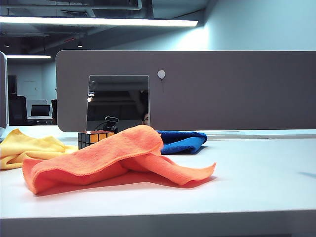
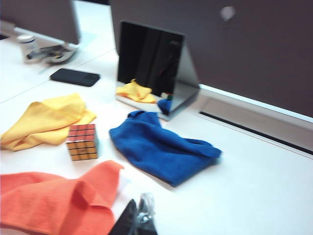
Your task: Pick up a rag that is the same color as the top surface of the Rubik's Cube and cover the cube with it.
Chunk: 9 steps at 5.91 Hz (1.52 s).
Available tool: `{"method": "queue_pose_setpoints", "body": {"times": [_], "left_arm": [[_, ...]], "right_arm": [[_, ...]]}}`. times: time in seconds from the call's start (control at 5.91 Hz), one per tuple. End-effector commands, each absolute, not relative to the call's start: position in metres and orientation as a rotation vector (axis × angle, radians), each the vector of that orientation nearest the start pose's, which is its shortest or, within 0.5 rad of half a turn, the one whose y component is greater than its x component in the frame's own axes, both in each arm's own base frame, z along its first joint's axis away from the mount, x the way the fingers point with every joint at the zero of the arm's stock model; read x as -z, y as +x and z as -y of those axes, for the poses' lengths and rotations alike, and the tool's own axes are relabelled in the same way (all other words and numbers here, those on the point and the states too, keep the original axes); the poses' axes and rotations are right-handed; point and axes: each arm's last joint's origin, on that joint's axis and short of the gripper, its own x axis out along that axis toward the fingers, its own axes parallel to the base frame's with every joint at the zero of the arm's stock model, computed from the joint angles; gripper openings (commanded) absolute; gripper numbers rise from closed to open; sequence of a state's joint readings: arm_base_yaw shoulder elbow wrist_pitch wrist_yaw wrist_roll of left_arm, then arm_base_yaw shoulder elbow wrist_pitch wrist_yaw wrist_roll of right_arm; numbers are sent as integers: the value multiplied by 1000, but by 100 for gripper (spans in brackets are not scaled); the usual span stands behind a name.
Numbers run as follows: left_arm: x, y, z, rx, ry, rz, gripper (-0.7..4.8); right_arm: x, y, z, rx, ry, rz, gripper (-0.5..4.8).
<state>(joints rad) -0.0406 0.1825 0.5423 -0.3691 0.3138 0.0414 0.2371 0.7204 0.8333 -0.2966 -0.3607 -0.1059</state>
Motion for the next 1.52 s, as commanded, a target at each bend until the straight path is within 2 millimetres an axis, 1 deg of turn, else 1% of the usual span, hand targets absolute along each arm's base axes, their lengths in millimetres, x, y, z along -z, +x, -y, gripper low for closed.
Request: {"method": "queue_pose_setpoints", "body": {"times": [0.17,0.34,0.51,0.68,0.85,1.02,1.19,1.35,1.52], "left_arm": [[-296,82,14,404,41,-57,-5],[-293,90,14,421,33,-101,-5],[-288,102,16,455,17,-166,-5],[-279,120,17,456,-1,-267,-5],[-274,127,17,455,-9,-310,-5],[-273,128,17,456,-11,-321,-5],[-272,130,17,456,-12,-327,-5],[-272,130,17,456,-13,-330,-5],[-272,130,17,456,-13,-330,-5]], "right_arm": [[-312,218,-135,-789,-115,-160,-1],[-282,248,-152,-798,-118,-195,-1],[-266,266,-162,-789,-67,-212,-1],[-249,290,-176,-785,-63,-286,37],[-233,302,-183,-780,-51,-347,64],[-222,306,-185,-770,-13,-400,162],[-200,310,-189,-782,26,-505,257],[-187,312,-191,-802,30,-555,257],[-182,312,-192,-821,49,-584,257]]}}
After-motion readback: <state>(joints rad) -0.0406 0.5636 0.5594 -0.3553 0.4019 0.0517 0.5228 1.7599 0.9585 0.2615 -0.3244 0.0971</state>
